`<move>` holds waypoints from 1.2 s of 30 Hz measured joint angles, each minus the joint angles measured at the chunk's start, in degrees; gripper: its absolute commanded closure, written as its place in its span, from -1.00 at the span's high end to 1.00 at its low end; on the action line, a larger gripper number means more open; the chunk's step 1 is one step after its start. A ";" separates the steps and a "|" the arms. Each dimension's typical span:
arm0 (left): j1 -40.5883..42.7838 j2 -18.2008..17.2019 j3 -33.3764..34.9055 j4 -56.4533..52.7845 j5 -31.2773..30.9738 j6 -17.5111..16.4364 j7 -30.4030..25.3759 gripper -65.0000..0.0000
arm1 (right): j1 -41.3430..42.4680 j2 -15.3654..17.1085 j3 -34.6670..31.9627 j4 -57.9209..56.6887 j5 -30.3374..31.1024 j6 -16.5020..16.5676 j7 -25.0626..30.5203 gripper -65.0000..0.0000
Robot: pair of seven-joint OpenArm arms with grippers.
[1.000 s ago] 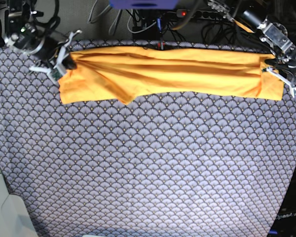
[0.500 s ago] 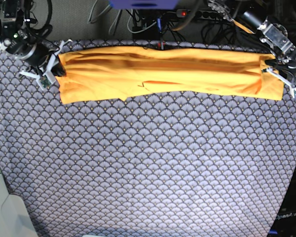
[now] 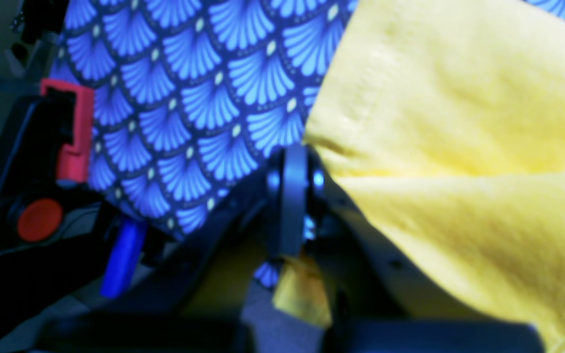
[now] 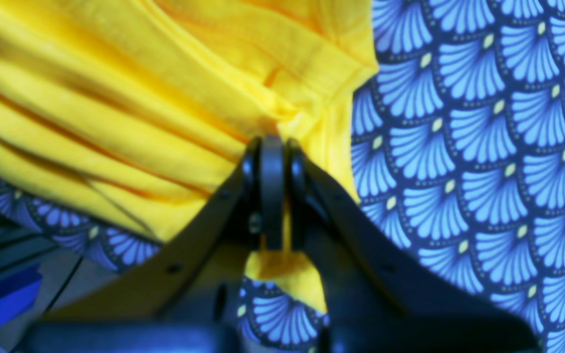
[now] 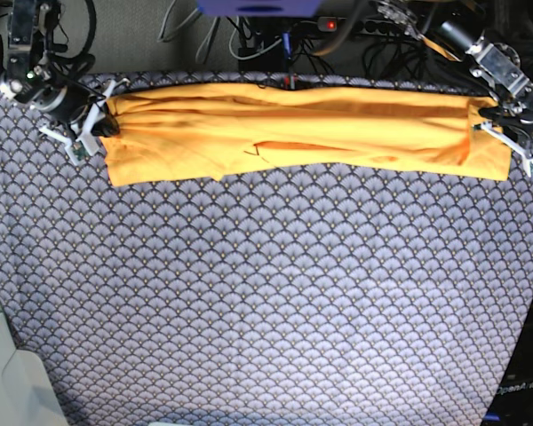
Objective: Fold the T-shirt properly
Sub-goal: 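Drag the sleeve end toward the collar with the right gripper, left gripper holding, then hold both ends of the yellow strip with both grippers, pulling it straight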
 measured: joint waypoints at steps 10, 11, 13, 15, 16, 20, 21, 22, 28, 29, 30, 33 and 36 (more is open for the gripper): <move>0.11 0.50 -0.15 4.26 0.85 -0.74 2.62 -0.23 | 1.14 -0.02 0.00 -0.26 -0.26 -0.02 -0.90 -0.63; 0.20 0.57 -0.17 4.96 0.85 -0.96 2.69 -0.14 | 1.14 -0.02 0.00 -0.26 -0.24 -0.02 -0.90 -0.53; 0.22 1.16 -0.26 6.99 0.81 -1.05 2.64 -0.04 | 1.14 0.00 0.00 -0.26 -0.26 -0.02 -0.90 -0.37; 0.24 1.36 -0.26 9.40 0.46 -1.11 2.69 -0.02 | 1.18 -0.02 0.00 -0.26 -0.63 -0.04 -0.87 -0.27; 0.22 1.29 -0.26 10.58 0.35 -1.09 3.04 -0.02 | 1.16 -0.15 0.02 -0.26 -0.66 -0.04 -0.87 -0.23; 0.09 1.11 0.00 13.66 -0.92 -1.07 10.56 -0.02 | 1.14 -0.68 0.15 -0.26 -0.66 -0.24 -0.87 -0.21; 0.09 1.07 0.00 14.01 -2.21 -1.09 12.37 -0.02 | 1.16 -0.68 0.15 -0.26 -0.66 -0.24 -0.90 -0.21; 0.09 0.90 0.00 14.40 -3.56 -1.07 13.53 -0.02 | 1.16 -0.68 0.11 -0.26 -0.66 -0.24 -0.87 -0.21; 0.20 -1.77 4.02 14.64 -7.89 -1.05 18.34 -0.01 | 1.16 -0.68 0.11 -0.26 -0.68 -0.24 -0.90 -0.21; 0.22 -1.66 4.17 14.64 -8.28 -1.11 19.61 -0.01 | 1.18 -0.68 0.11 -0.26 -0.68 -0.24 -0.90 -0.21; 0.22 -1.38 4.17 14.64 -8.57 -1.07 19.87 -0.01 | 1.16 -0.68 0.11 -0.26 -0.66 -0.24 -0.87 -0.21; 0.09 -1.42 4.20 14.45 -8.35 -1.05 20.37 -0.01 | 1.18 -0.68 0.11 -0.26 -0.63 -0.24 -0.87 -0.21; 0.37 -1.55 7.61 13.35 -8.07 -0.90 20.26 -0.01 | 1.31 -0.76 0.11 -0.26 -0.68 -0.22 -0.94 -0.21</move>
